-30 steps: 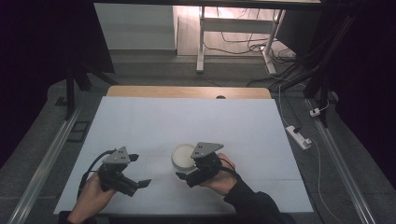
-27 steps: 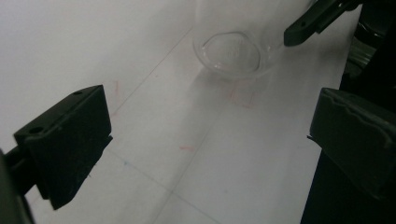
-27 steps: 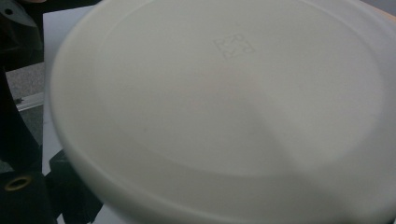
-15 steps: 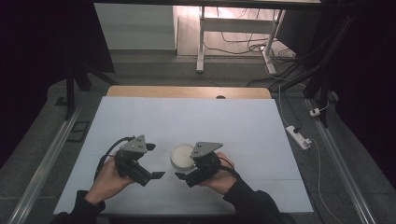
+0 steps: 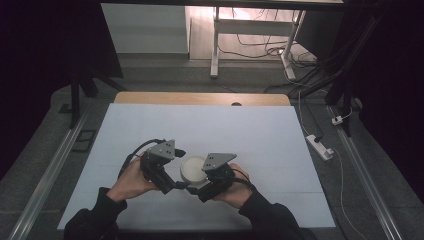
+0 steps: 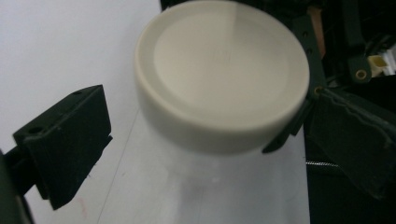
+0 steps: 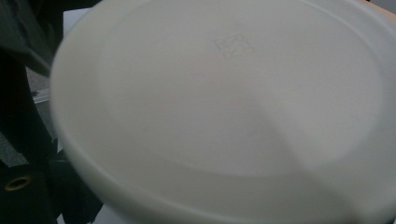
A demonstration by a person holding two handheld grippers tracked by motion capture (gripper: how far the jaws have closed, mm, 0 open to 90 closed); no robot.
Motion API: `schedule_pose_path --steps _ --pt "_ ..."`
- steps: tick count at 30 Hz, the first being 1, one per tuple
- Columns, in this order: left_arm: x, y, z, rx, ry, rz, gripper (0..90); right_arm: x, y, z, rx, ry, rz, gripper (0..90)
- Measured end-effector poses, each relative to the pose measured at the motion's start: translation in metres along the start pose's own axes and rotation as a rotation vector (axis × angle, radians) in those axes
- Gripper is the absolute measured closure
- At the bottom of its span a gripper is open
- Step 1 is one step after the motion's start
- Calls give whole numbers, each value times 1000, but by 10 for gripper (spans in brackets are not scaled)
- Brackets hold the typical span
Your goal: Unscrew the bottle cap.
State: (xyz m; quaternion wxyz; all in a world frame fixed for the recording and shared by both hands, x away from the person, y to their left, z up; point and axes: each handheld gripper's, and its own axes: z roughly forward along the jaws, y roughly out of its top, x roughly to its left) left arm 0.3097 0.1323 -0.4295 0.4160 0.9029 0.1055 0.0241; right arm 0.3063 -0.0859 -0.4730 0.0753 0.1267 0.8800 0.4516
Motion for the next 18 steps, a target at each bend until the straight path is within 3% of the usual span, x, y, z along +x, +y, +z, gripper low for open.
schedule_pose_path --steps 1,2,3,5,6,14,17,18 --pt "3 2 4 -10 -29 15 3 1 0 0 0 9 -12 67" --pt "3 2 4 -10 -29 15 6 2 1 0 -3 13 -9 67" --pt "5 4 7 -13 -66 31 8 2 1 0 -5 19 -19 67" --pt "6 6 8 -16 -77 41 11 3 1 0 -5 24 -27 67" --pt "6 8 11 -24 -105 58 16 3 1 0 -5 27 -30 67" --pt "5 12 16 -25 -102 100 70 5 1 0 -7 40 -39 67" --pt "5 11 16 -32 -92 95 75 5 1 0 -5 36 -32 67" --pt "3 11 15 -34 -67 79 76 4 1 0 -4 31 -28 67"
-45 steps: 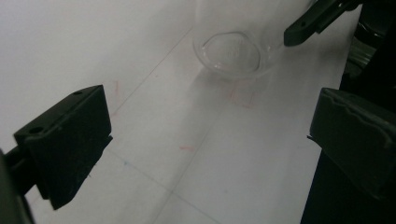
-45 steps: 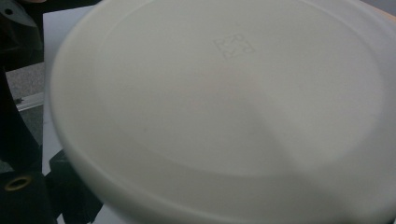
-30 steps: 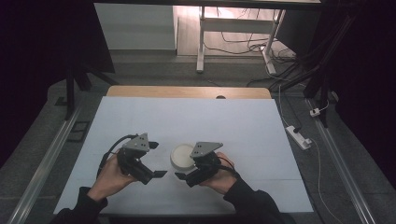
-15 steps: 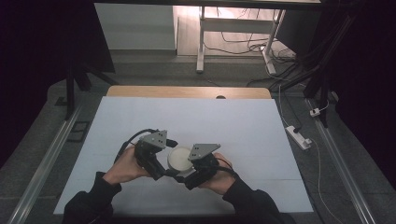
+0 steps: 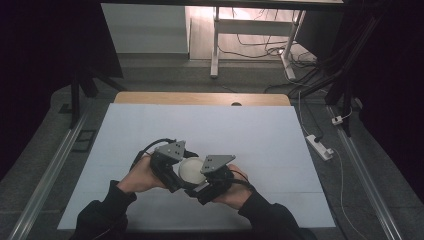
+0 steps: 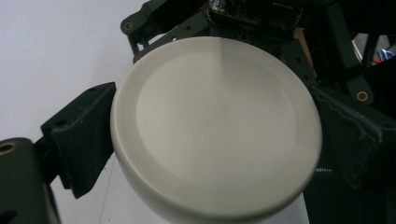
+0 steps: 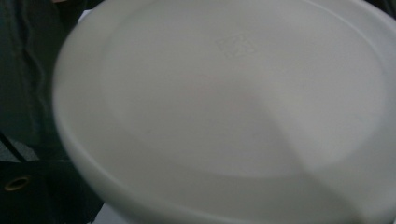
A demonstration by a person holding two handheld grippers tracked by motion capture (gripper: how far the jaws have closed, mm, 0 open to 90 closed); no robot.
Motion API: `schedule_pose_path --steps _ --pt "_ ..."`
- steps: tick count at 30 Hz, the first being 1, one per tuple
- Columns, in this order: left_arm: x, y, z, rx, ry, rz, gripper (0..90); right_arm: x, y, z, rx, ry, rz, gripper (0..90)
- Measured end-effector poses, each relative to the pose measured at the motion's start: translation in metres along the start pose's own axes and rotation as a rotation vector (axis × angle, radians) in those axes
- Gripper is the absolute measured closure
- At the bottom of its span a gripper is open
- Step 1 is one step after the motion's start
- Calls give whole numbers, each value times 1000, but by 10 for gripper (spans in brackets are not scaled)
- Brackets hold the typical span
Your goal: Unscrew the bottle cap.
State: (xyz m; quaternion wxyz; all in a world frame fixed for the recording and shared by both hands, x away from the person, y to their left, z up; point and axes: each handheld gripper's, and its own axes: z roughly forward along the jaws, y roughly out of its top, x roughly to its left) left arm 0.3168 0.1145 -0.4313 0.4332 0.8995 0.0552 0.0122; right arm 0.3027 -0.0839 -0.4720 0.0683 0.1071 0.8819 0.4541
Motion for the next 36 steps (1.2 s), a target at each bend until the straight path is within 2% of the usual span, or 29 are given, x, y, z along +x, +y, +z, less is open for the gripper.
schedule_pose_path --steps 4,5,7,8,12,15,19,22,26,29,30,31,32,33,36 --pt "-2 1 0 7 51 -29 79 -3 -1 0 3 -31 21 67" --pt "-4 3 2 12 78 -51 79 -4 -1 0 5 -37 19 67" --pt "-5 4 2 10 92 -68 79 -4 -1 -1 3 -49 35 67" --pt "-7 6 4 15 119 -94 79 -5 -1 -1 4 -55 39 67" --pt "-10 9 6 26 167 -132 79 -6 -1 -1 8 -84 48 67" --pt "-14 12 9 31 221 -184 79 -7 -2 -1 10 -101 55 67" --pt "-16 13 11 26 241 -200 78 -8 -2 -2 6 -101 63 67" --pt "-14 12 10 22 215 -190 40 -8 -2 -2 4 -96 57 67" --pt "-9 11 4 27 167 -147 0 -8 -2 -3 0 -82 57 67" --pt "-5 9 -2 32 110 -93 4 -7 -1 -3 -3 -64 50 67" --pt "-2 8 -5 50 75 -54 13 -6 -1 -2 -9 -48 45 67" --pt "-2 8 -5 57 56 -39 17 -5 -1 -2 -9 -40 41 67" --pt "-1 9 -5 64 43 -19 18 -4 -1 -2 -11 -30 40 67" --pt "-1 9 -5 64 43 -19 20 -4 -1 -2 -11 -20 32 67" --pt "-1 11 -3 67 -6 37 30 -1 0 -2 -16 4 24 67"
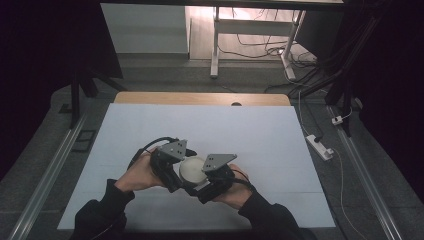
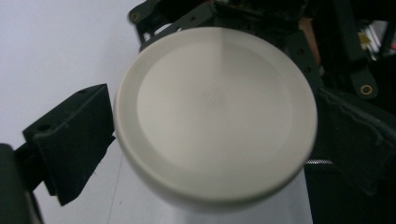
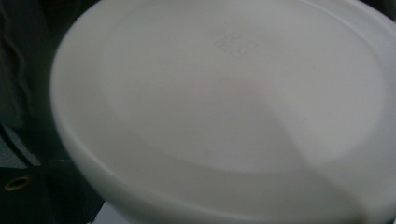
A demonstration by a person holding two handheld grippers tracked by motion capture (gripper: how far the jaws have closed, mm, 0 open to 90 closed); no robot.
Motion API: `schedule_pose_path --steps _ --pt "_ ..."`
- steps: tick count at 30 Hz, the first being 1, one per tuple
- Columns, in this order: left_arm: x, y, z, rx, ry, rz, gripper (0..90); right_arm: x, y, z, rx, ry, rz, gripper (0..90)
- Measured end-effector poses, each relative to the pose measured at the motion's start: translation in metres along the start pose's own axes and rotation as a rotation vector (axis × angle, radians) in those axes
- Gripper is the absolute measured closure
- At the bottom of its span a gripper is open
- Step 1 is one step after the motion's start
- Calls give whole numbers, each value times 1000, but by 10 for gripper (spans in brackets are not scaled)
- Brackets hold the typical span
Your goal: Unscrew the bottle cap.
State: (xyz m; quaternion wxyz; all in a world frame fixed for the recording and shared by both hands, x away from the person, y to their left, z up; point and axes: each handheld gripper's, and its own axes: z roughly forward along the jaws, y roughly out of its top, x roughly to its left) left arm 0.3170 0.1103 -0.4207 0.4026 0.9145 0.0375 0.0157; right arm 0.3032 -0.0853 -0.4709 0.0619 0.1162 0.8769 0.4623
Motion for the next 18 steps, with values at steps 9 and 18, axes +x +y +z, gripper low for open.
schedule_pose_path --steps 9,18 --pt "-1 1 2 -9 -7 16 76 3 1 0 -6 17 -14 67" --pt "-7 7 11 -13 158 -118 78 -4 -1 -1 6 -72 30 67"
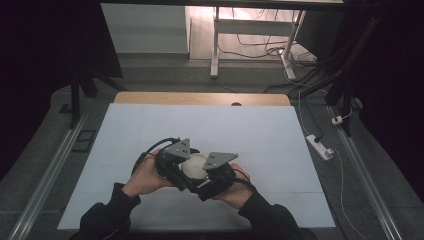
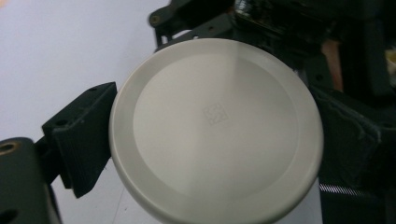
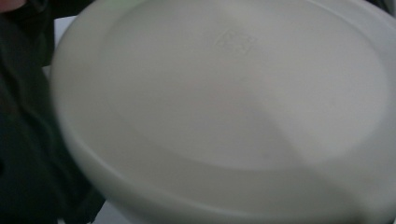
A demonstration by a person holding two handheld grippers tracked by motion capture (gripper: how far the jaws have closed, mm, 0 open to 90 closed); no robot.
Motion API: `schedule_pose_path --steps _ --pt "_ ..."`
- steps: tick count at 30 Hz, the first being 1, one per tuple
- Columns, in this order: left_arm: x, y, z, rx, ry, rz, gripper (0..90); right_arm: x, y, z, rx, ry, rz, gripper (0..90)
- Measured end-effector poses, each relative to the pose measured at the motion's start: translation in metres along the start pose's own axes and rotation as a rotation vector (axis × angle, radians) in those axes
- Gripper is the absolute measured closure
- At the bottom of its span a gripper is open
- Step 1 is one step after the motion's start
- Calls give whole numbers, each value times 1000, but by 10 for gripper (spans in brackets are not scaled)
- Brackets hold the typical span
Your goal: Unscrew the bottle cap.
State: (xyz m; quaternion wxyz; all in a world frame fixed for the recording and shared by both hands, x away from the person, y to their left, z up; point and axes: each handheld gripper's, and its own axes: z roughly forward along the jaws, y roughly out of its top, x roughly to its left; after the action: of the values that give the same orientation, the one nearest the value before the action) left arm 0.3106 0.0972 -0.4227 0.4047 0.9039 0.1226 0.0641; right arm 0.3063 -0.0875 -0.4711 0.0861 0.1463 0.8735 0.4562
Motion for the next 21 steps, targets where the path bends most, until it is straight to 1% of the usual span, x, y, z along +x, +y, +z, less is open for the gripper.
schedule_pose_path --steps 1,2,6,8,10,13,14,15,16,18,20,21 --pt "0 0 0 0 0 0 78 0 0 0 0 0 0 67" --pt "-2 1 1 -1 19 -14 78 -1 0 -1 -1 -15 5 67" --pt "-7 5 3 3 82 -64 78 -3 -1 -1 -4 -34 16 67" --pt "-9 6 5 5 103 -81 78 -4 -1 -1 -6 -41 18 67" --pt "-9 7 6 3 111 -92 78 -4 -1 -2 -6 -42 21 67" --pt "-8 5 7 -4 97 -87 72 -5 -2 -2 -3 -42 22 67" --pt "-6 5 7 -7 86 -88 54 -5 -2 -2 -4 -40 22 67" --pt "-5 5 6 -9 79 -87 6 -5 -2 -2 -6 -35 19 67" --pt "-3 5 4 -22 68 -82 0 -5 -1 -2 -8 -29 16 67" --pt "0 4 -2 -49 25 -73 0 -4 -1 -2 -11 -21 17 67" --pt "4 3 -8 -45 -1 -47 0 -4 -1 -2 -10 -16 15 67" --pt "5 3 -10 -37 -20 -26 0 -4 -1 -2 -10 -16 15 67"
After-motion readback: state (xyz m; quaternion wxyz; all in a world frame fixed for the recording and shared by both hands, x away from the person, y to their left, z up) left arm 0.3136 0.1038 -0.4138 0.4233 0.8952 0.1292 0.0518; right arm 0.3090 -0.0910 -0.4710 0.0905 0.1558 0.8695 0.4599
